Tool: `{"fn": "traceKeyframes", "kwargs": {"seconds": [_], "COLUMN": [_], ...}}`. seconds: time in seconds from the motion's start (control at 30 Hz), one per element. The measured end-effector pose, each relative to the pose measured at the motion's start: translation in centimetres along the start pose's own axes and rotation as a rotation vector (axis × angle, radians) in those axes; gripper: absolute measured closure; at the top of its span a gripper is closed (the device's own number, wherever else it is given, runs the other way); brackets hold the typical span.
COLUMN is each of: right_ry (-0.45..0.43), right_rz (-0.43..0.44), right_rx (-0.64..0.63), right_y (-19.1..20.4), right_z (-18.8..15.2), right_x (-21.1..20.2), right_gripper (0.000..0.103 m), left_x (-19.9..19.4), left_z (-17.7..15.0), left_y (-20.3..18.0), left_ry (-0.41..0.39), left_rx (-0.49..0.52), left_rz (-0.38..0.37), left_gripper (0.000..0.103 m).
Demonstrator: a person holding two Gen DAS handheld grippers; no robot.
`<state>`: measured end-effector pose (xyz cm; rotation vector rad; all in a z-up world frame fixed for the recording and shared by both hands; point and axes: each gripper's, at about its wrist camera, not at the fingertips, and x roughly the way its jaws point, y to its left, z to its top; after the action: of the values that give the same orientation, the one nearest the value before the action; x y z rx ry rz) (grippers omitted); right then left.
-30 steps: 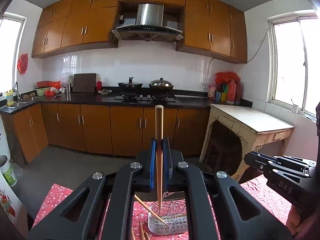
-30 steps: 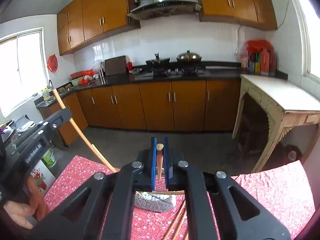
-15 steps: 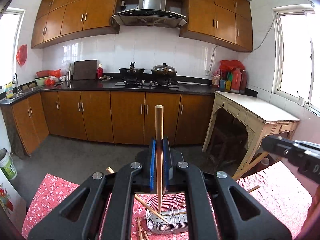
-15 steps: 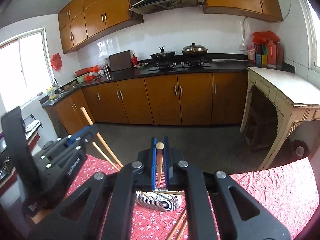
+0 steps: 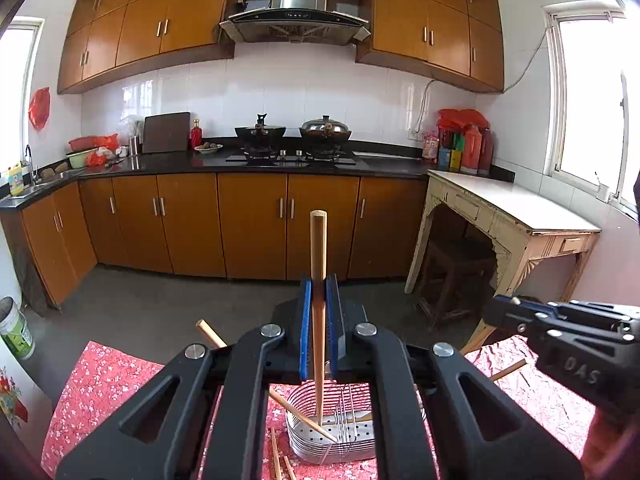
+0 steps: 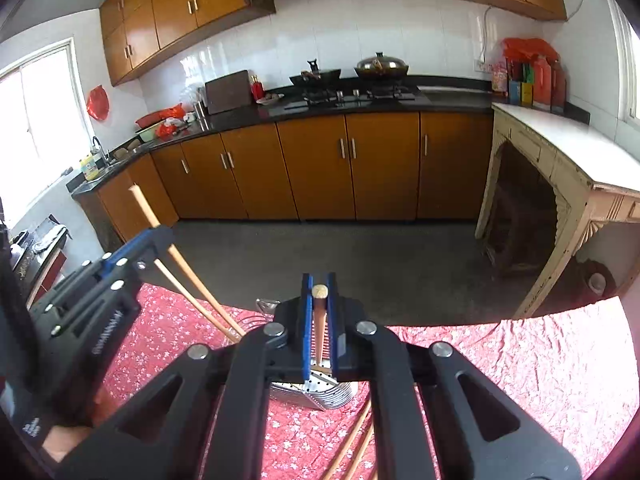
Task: Organize utensils
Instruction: 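Carry the chopstick upright with the right tool and insert it into the wire holder, then open the right tool and pull it back from the holder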
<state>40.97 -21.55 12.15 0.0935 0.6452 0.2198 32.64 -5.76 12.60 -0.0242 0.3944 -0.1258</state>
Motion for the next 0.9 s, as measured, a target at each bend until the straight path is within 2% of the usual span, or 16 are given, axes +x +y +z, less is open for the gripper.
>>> {"fn": "traceKeyframes", "kwargs": {"seconds": [0.07, 0.1, 0.17, 0.27, 0.33, 0.6, 0.8, 0.9], "right_ry": [-0.003, -0.006, -0.028, -0.041, -0.052, -0.097, -0.130, -0.145], "right_rz": [-0.016, -0.022, -0.054, -0.069, -0.080, -0.122, -0.167, -0.191], "right_rx": [0.010, 0.010, 0.008, 0.017, 0.021, 0.033, 0.045, 0.058], "right_y": [-0.3, -0.4, -0.5, -0.9, -1.1, -1.3, -1.7, -2.3], "right_z": [-0.3, -0.4, -0.5, -0.7, -0.8, -1.6, -3.3, -4.9], "right_x": [0.3, 0.3, -0.1, -0.6, -1.1, -4.0, -6.6, -7.9], "right_gripper": [0.090, 0.079, 0.068, 0.067, 0.065, 0.054, 0.052, 0.050], "left_x": [-0.1, -0.3, -0.6, -1.3, -1.9, -4.8, -7.3, -8.8], "left_z": [-0.1, -0.1, 0.0, 0.2, 0.3, -0.3, -2.0, -3.4], "left_y": [0.2, 0.2, 0.3, 1.1, 1.6, 3.5, 5.1, 6.0], "left_ry": [0.002, -0.006, -0.014, -0.018, -0.030, -0.042, -0.027, -0.020], "left_rx": [0.000, 0.003, 0.012, -0.002, -0.012, -0.020, -0.016, -0.013], "left_rz": [0.003, 0.010, 0.026, 0.043, 0.055, 0.093, 0.120, 0.130], "left_gripper": [0.096, 0.095, 0.095, 0.085, 0.070, 0.066, 0.064, 0.058]}}
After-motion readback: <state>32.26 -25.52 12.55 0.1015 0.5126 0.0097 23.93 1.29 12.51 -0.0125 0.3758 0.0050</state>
